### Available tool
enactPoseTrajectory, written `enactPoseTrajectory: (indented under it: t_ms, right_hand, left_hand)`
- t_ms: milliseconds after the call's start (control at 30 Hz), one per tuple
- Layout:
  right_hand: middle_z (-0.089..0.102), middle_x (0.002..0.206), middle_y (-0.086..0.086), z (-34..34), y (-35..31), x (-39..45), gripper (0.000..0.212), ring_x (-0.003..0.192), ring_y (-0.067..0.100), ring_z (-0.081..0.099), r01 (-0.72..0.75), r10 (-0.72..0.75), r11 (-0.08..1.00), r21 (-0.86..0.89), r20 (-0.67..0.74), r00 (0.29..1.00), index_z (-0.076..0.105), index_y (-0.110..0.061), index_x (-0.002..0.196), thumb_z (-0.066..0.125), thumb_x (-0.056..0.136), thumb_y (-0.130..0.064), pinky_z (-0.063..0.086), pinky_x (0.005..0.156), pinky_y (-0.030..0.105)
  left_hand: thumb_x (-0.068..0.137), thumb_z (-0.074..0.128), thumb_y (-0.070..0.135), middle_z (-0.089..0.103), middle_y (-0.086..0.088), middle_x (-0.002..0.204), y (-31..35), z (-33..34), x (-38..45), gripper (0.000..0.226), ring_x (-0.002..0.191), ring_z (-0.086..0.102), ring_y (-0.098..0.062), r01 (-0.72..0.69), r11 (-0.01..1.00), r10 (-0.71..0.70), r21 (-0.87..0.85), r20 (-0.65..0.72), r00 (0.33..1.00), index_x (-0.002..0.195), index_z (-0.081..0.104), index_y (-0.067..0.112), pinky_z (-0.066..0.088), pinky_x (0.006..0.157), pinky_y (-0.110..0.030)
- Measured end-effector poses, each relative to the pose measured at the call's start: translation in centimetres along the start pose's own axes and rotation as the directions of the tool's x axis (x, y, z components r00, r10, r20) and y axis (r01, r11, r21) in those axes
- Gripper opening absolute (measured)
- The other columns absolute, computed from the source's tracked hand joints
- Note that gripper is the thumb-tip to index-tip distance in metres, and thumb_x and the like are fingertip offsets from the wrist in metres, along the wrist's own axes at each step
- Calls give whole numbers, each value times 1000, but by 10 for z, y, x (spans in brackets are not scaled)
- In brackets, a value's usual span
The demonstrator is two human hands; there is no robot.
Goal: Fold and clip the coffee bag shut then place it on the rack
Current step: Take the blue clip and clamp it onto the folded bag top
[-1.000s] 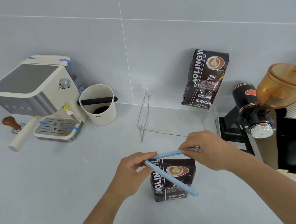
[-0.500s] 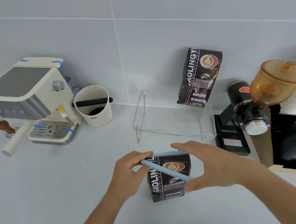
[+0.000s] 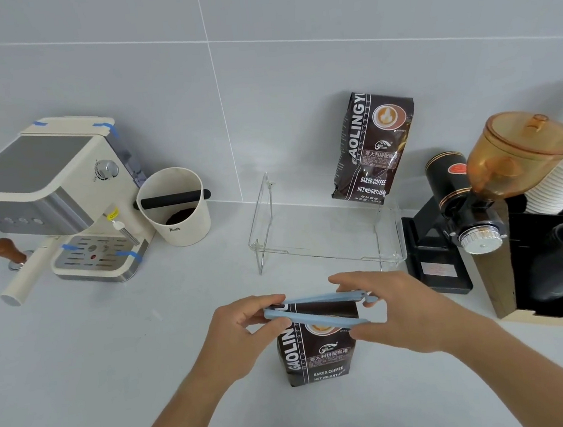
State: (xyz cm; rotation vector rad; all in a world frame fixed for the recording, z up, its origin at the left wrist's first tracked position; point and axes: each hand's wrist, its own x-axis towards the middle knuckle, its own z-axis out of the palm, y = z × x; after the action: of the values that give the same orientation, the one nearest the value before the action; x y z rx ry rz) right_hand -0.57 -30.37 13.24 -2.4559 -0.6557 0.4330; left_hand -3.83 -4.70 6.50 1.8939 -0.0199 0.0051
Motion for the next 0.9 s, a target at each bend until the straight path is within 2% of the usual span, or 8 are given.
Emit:
enactPoseTrajectory:
  t_ms: [200, 333, 433, 533, 600, 700, 800, 900]
  right_hand:
    - [53, 110, -32, 2, -4, -3, 57, 87, 0, 58, -12, 11, 1000, -12, -71, 997, 51, -39, 130, 74, 79, -30, 40, 69, -4]
    - [66, 110, -21, 3, -1, -3, 50, 90, 8, 61, -5, 1, 999, -38, -105, 994, 57, -36, 125, 75, 79, -31, 40, 65, -2]
    - [72, 110, -12, 3, 1, -3, 45, 90, 12, 61, 16, -24, 998, -59, -126, 992, 60, -32, 123, 74, 80, -32, 41, 67, 2]
    - [71, 111, -14, 5, 1, -3, 43, 86, 6, 57, 39, -46, 997, -59, -118, 992, 62, -29, 122, 73, 81, -31, 41, 70, -1]
    - [71, 111, -15, 5, 1, -3, 42, 83, 3, 56, 41, -47, 998, -56, -115, 992, 63, -27, 121, 73, 81, -30, 41, 70, 0]
    - [74, 108, -10, 3, 2, -5, 39, 87, 10, 64, 26, -31, 999, -44, -117, 993, 64, -26, 119, 72, 81, -32, 50, 76, 12]
    - [75, 98, -6, 1, 6, -7, 28, 83, 12, 66, 1, -8, 998, -70, -97, 995, 68, -26, 111, 70, 83, -33, 56, 76, 31]
    - [75, 89, -8, 3, 13, -9, 19, 77, 8, 66, 10, -20, 994, -105, -97, 995, 69, -27, 104, 66, 86, -34, 52, 67, 16]
  left_hand:
    - [73, 81, 4, 76, 21, 90, 2, -1, -1, 37, 79, 73, -3, -3, 1000, 3, 5, -6, 1000, 90, 73, 36, 55, 75, -11]
    - [79, 77, 14, 70, 31, 94, 10, -4, 1, 32, 86, 68, 6, -52, 986, 40, 160, 81, 996, 90, 66, 42, 49, 73, -4]
    - [83, 72, 25, 69, 29, 94, 18, -4, 4, 29, 97, 60, 8, -125, 951, 77, 284, 175, 982, 104, 64, 43, 43, 65, -1]
    - [86, 63, 42, 66, 24, 107, 27, 3, 9, 39, 98, 59, 0, -233, 873, 111, 429, 290, 951, 124, 59, 36, 45, 68, -9]
    - [89, 56, 45, 68, 16, 107, 33, 7, 12, 37, 94, 59, -6, -303, 814, 128, 495, 356, 926, 125, 57, 35, 47, 74, -19]
    - [93, 53, 42, 67, 10, 93, 38, 8, 18, 24, 82, 57, -9, -354, 780, 131, 516, 418, 899, 115, 59, 34, 39, 62, -18]
    - [93, 53, 40, 68, 8, 92, 38, 7, 20, 22, 80, 57, -9, -348, 786, 121, 512, 425, 897, 112, 60, 32, 39, 60, -19]
    - [93, 53, 39, 70, 8, 98, 37, 8, 19, 24, 88, 61, -11, -334, 792, 111, 512, 416, 903, 115, 61, 30, 45, 65, -23]
